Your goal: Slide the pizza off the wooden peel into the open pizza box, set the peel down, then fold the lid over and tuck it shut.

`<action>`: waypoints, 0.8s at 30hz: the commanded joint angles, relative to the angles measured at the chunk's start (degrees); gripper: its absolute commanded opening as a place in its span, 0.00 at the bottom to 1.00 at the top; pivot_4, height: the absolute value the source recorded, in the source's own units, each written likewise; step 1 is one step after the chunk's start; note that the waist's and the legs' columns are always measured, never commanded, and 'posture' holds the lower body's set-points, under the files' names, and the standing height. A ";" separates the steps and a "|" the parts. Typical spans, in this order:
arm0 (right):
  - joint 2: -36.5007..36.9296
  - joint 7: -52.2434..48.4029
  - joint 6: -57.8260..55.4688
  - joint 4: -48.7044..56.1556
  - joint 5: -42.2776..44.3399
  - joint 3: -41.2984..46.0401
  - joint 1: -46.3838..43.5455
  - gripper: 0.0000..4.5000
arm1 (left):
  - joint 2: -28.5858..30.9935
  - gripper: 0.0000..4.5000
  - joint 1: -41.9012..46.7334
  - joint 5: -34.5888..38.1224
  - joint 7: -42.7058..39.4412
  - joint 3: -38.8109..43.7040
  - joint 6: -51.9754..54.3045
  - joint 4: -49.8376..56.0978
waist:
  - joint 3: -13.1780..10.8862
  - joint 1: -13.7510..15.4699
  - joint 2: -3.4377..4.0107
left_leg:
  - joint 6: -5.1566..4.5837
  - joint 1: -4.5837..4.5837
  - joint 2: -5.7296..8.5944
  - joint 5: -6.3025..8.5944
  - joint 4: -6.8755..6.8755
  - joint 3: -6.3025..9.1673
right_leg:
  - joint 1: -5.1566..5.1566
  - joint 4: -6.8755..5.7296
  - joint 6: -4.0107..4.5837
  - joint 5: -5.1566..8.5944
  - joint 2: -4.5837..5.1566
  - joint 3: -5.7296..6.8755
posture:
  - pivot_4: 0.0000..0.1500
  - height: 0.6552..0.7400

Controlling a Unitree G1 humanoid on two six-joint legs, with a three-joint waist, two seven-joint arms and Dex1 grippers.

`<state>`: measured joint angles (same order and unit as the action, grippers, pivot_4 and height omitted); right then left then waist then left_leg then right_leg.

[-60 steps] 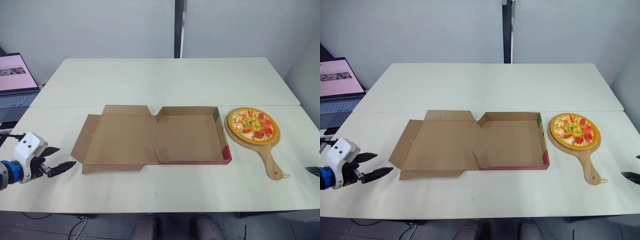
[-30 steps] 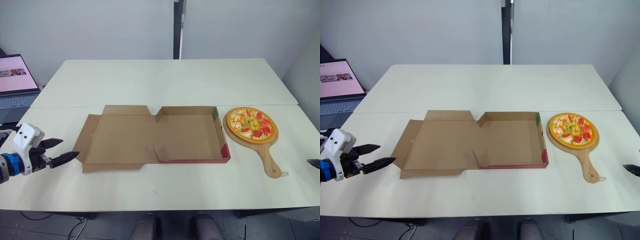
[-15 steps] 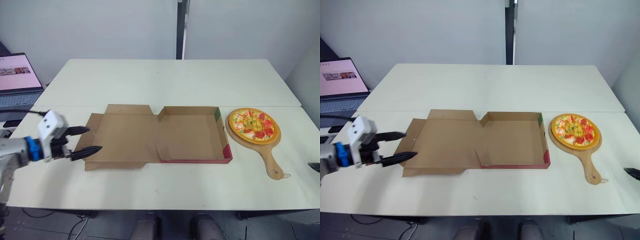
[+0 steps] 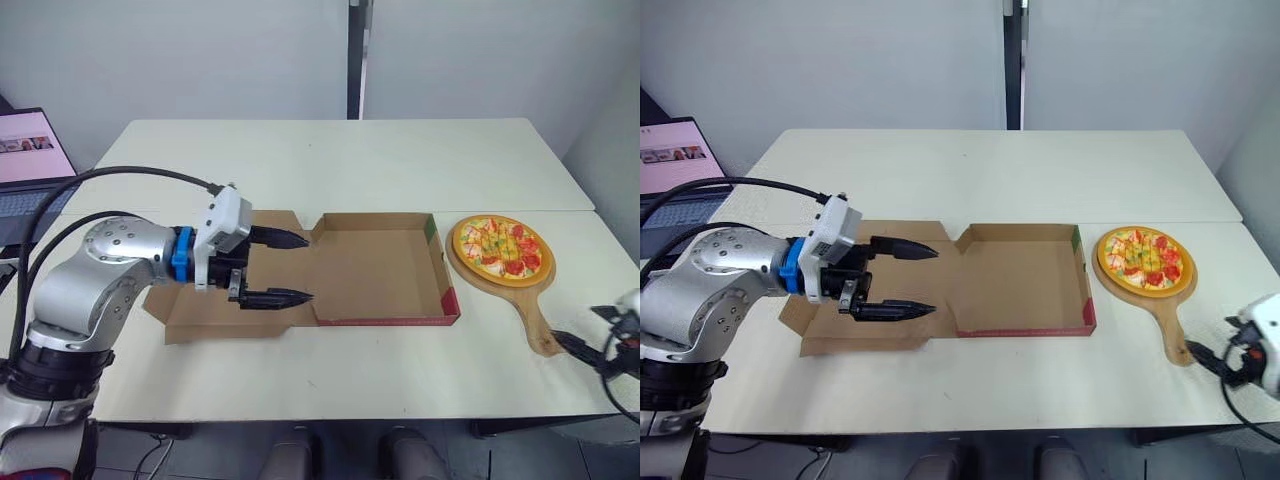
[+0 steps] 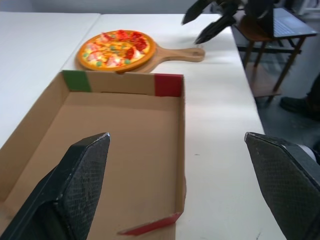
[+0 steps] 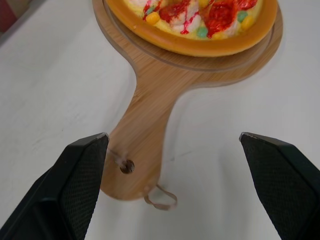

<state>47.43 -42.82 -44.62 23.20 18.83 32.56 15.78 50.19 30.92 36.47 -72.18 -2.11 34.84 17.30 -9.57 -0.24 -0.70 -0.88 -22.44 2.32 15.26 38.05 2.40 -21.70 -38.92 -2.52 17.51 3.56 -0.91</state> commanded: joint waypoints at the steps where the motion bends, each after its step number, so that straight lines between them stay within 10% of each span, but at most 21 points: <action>1: -0.23 5.01 -6.28 2.91 0.61 -1.77 -4.56 1.00 | -0.31 1.00 1.89 1.06 -1.20 -0.21 0.28 1.85 | 0.00 0.00 -0.01 | 0.00 -0.02 -0.01 0.00 0.00 0.02 | -0.02 0.00 0.00 0.00 0.00 0.02 | 1.00 0.90; 19: -6.80 16.63 -6.50 -10.85 -3.46 -13.26 -16.73 1.00 | -2.21 1.00 2.31 0.85 -2.40 -1.11 -1.25 1.91 | 0.01 0.05 -0.05 | -0.01 -0.05 0.00 -0.01 0.03 0.08 | -0.02 0.00 0.00 0.00 -0.08 0.02 | 1.00 0.90; 24: -7.63 16.81 -8.08 -11.18 -2.00 -12.65 -16.63 0.72 | -2.69 1.00 2.95 1.61 -2.38 -0.70 -0.85 2.15 | 0.08 0.06 -0.17 | -0.01 -0.02 0.00 -0.01 0.04 0.10 | 0.03 0.01 0.00 0.00 -0.09 0.04 | 1.00 0.90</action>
<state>39.92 -27.44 -51.19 13.42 17.26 19.31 -1.21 47.44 32.55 37.18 -74.40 -4.29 34.46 17.98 -9.49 -0.18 -0.87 -0.89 -22.46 2.32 15.25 38.11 2.50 -21.65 -38.91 -2.52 17.51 3.48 -0.88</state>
